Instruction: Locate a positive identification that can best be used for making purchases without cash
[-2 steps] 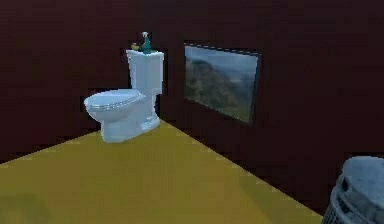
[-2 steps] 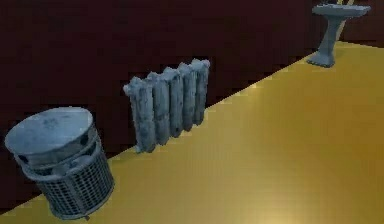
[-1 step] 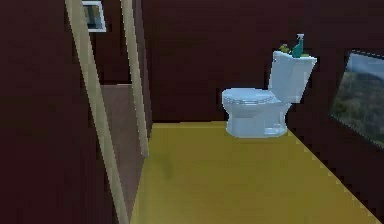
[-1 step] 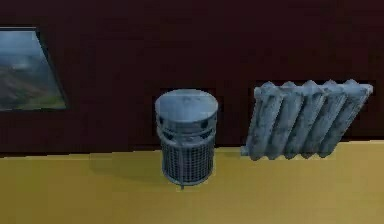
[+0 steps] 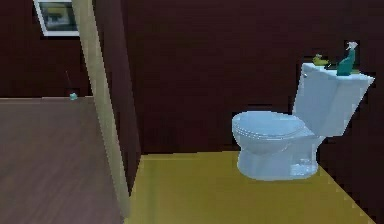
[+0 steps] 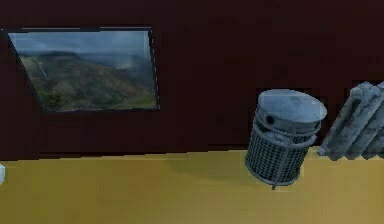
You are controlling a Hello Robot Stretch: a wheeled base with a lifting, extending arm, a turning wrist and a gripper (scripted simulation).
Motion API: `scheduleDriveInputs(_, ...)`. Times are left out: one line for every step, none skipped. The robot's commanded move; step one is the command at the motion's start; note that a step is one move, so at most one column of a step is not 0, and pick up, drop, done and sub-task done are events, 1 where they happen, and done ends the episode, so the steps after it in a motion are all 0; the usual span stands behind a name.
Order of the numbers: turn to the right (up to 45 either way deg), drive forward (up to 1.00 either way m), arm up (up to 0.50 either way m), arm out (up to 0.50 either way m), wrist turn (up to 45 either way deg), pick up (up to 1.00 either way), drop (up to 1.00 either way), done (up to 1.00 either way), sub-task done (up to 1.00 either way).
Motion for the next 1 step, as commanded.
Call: scheduleDriveInputs(-6.0, 0.00, 0.00, 0.00, 0.0, 0.00, 0.00, 0.00, 0.00)
